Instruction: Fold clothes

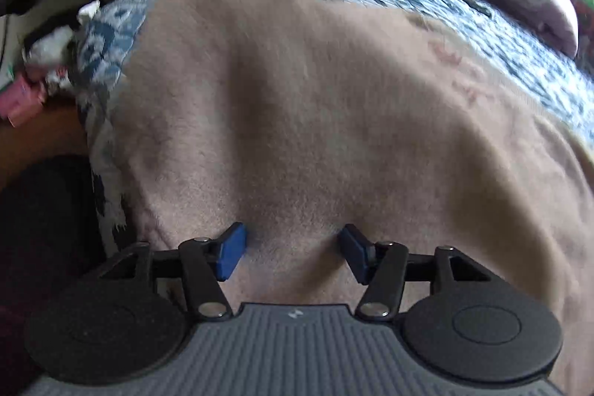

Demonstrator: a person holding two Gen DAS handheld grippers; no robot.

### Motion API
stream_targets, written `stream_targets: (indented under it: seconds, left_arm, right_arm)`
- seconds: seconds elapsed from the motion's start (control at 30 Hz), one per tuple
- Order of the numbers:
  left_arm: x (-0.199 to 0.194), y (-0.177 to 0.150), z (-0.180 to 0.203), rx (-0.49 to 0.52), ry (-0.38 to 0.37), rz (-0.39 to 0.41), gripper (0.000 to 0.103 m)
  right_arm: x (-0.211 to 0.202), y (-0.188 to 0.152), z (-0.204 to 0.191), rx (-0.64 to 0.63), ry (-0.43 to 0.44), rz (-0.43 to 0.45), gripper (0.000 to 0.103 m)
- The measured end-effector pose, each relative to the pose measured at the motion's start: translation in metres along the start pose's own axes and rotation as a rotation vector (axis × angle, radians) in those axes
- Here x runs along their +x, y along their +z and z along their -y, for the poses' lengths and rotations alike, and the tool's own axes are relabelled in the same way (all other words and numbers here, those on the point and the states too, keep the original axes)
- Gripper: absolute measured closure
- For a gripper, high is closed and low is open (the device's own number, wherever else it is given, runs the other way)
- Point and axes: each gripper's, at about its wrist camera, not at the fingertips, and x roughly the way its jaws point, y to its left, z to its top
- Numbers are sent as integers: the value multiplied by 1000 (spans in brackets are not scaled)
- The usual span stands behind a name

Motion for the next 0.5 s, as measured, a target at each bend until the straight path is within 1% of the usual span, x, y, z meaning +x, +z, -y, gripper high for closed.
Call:
stream_targets:
  seconds: [0.03,0.07,0.1,0.13,0.17,0.2,0.23,0.27,0.33,0.37,0.47,0.5]
  left_arm:
    - [23,-6,-5,12,29,-49,97]
    - [40,-14,-13,40,60,-87,87]
    - [56,-22,-21,65,87,-120,83]
    - [50,-25,-27,52,55,-74,81]
    - [38,-27,-32,22,44,-48,67]
    - [26,-29,-36,10,46,-23,58]
    - [26,-30,-35,3,42,-26,51]
    - [27,-32,-34,-4,38,-29,51]
    - [27,-35,-31,-17,30,-36,50]
    - [27,-37,-30,-23,27,-39,50]
    - [28,-41,-27,-43,15,-49,51]
    - [28,-43,-25,-50,11,-52,52]
  right_arm:
    - [-1,2,-4,-28,-20,-1,45]
    - [-4,2,-8,-54,-50,6,44]
    - [-6,2,-10,-67,-72,16,44]
    - [-8,3,-11,-76,-85,29,44]
    - [-13,4,-15,-93,-87,50,44]
    - [-17,4,-20,-111,-88,72,44]
    - [-22,5,-28,-147,-74,104,44]
    - [-26,7,-37,-185,-60,135,44]
    - [-30,7,-64,-312,-32,182,44]
    - [-28,6,-79,-395,-38,195,44]
    - [-6,-3,-124,-687,-127,187,45]
    - [3,-6,-132,-759,-154,169,48]
